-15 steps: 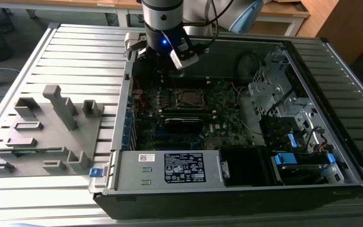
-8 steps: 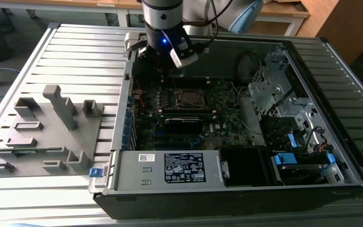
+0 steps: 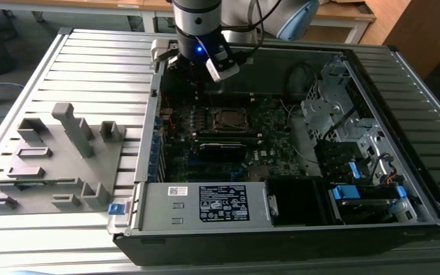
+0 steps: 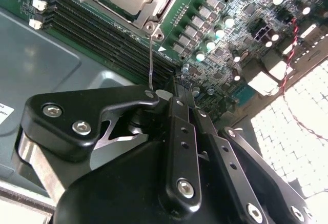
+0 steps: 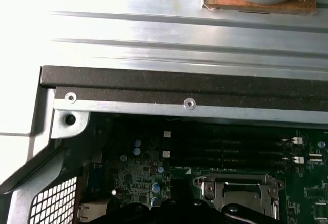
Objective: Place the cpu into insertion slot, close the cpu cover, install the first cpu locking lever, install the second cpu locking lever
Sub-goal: 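Install the first cpu locking lever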
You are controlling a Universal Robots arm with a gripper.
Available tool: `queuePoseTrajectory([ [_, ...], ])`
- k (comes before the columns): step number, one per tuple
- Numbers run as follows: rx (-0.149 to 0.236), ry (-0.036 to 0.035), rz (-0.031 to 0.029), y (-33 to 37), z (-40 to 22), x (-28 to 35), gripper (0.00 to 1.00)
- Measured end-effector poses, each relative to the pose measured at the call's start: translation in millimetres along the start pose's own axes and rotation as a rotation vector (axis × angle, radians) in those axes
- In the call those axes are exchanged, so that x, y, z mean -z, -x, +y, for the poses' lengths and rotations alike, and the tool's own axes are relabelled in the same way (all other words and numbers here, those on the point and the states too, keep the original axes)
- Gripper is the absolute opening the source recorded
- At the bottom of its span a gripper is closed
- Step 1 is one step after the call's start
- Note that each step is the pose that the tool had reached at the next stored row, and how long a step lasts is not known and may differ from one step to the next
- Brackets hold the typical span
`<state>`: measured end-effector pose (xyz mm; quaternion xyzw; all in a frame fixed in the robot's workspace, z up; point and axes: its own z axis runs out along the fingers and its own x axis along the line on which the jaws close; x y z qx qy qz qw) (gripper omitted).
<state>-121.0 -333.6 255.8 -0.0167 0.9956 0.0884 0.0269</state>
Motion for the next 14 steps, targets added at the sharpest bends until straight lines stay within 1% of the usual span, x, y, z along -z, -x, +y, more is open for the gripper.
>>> queuePoseTrajectory([
  [3, 0.000, 0.0031, -0.0002, 0.0, 0.6, -0.8, 0.11],
  [7, 0.000, 0.0046, -0.0001, 0.8, 1.4, -1.4, 0.11],
  [14, 0.000, 0.0073, -0.0003, 6.1, 1.5, -2.6, 0.11],
])
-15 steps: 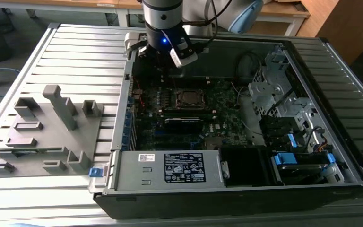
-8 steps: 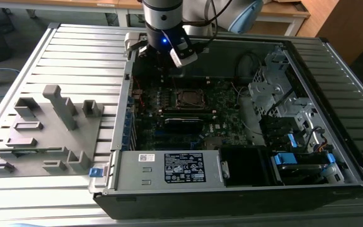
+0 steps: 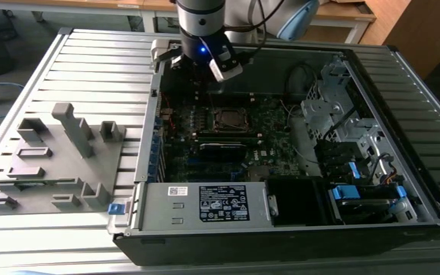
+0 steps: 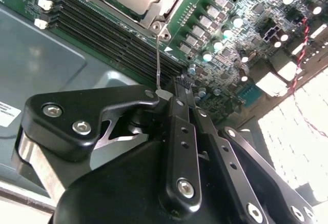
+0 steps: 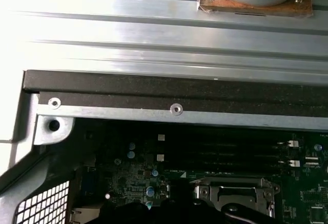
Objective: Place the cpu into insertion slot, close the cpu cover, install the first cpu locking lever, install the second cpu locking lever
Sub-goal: 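Install the first cpu locking lever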
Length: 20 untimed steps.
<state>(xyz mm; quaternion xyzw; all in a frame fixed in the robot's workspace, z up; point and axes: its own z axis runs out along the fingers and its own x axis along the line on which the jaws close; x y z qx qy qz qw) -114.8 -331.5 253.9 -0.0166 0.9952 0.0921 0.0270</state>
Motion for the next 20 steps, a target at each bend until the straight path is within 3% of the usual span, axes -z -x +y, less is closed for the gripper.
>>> queuePoseTrajectory([
  [5, 0.000, 0.0027, 0.0000, 5.7, -0.3, -0.8, 0.11],
  [17, 0.000, 0.0028, 0.0000, 28.4, -1.2, -2.3, 0.11],
  [20, 0.000, 0.0028, -0.0001, 29.3, -1.3, -2.4, 0.11],
])
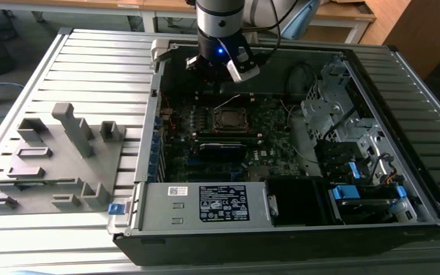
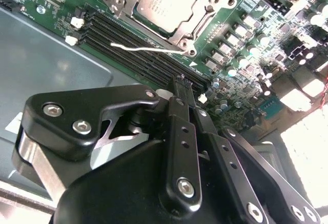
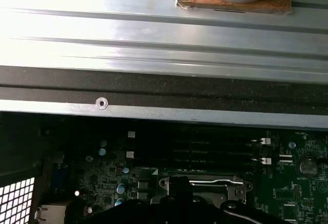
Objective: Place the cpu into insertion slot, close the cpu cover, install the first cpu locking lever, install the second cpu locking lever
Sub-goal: 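Install the first cpu locking lever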
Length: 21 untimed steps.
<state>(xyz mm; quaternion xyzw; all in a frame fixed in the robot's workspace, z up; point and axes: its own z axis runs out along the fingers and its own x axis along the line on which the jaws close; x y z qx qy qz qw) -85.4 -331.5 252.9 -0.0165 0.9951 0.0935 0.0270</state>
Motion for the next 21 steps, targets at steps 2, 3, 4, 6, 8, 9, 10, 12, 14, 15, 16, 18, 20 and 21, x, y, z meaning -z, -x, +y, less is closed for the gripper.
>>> queuePoseTrajectory([
  [2, 0.000, 0.0001, 0.0000, 0.0, 0.0, 0.0, 0.11],
  [3, 0.000, 0.0008, -0.0001, 0.1, 0.1, 0.0, 0.11],
  [4, 0.000, 0.0025, 0.0000, 0.1, 0.0, 0.0, 0.11],
  [6, 0.000, 0.0109, -0.0004, 0.2, -0.3, 0.0, 0.11],
  [8, -0.001, 0.0148, -0.0006, 0.2, -0.4, 0.0, 0.11],
  [9, -0.001, 0.0148, -0.0006, 0.2, -0.4, 0.0, 0.11],
  [10, -0.001, 0.0148, -0.0005, 0.2, -0.4, -0.1, 0.11],
  [12, -0.001, 0.0150, -0.0005, 0.6, -0.7, -1.4, 0.11],
  [14, -0.001, 0.0149, -0.0005, 1.8, -1.1, -3.2, 0.11],
  [15, -0.001, 0.0148, -0.0005, 2.7, -1.3, -3.9, 0.11],
  [16, -0.001, 0.0147, -0.0004, 3.8, -1.4, -4.5, 0.11],
  [18, -0.001, 0.0148, -0.0005, 6.1, -1.7, -5.6, 0.11],
  [20, -0.001, 0.0150, -0.0006, 8.7, -1.9, -6.6, 0.11],
  [21, -0.001, 0.0150, -0.0006, 9.9, -2.0, -6.9, 0.11],
])
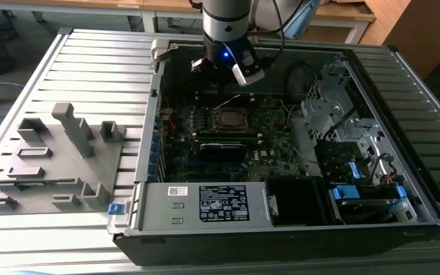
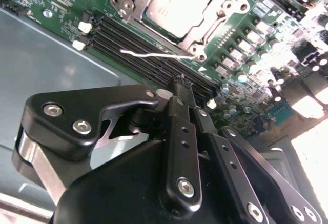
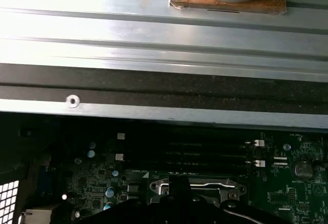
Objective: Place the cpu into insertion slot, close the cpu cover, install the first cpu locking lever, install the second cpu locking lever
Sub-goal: 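Install the first cpu locking lever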
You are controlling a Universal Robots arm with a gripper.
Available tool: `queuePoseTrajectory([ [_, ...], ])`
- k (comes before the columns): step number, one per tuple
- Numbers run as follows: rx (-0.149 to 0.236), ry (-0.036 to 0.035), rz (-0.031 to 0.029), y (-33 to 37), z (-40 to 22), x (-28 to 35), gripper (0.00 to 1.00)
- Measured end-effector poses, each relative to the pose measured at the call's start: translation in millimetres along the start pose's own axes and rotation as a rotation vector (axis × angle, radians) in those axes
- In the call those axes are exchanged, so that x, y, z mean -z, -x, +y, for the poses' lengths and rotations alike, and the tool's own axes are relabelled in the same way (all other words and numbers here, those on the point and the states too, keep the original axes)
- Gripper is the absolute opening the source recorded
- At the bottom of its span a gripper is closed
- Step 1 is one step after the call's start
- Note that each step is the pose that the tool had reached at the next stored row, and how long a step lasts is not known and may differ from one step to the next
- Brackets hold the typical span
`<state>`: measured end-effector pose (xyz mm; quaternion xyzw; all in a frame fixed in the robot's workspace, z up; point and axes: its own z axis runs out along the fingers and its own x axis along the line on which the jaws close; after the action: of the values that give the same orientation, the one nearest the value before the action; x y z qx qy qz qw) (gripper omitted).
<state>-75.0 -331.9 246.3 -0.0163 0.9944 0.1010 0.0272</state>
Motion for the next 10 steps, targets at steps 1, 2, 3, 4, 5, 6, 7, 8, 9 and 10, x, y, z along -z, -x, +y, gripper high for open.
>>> queuePoseTrajectory([
  [1, 0.000, 0.0002, 0.0000, 1.1, -0.1, -0.4, 0.11],
  [2, 0.000, 0.0005, 0.0001, 1.7, -0.2, -0.6, 0.11],
  [3, 0.000, 0.0012, 0.0001, 2.2, -0.3, -0.9, 0.11],
  [4, 0.000, 0.0036, 0.0001, 2.4, -0.4, -1.1, 0.11],
  [5, 0.000, 0.0081, -0.0002, 2.6, -0.4, -1.3, 0.11],
  [6, -0.001, 0.0121, -0.0003, 2.6, -0.4, -1.4, 0.11],
  [7, -0.001, 0.0124, -0.0004, 2.6, -0.3, -1.4, 0.11],
  [8, -0.001, 0.0126, -0.0004, 2.6, -0.3, -1.4, 0.11],
  [9, -0.001, 0.0127, -0.0004, 2.6, -0.3, -1.4, 0.11],
  [10, -0.001, 0.0127, -0.0004, 2.6, -0.3, -1.4, 0.11],
])
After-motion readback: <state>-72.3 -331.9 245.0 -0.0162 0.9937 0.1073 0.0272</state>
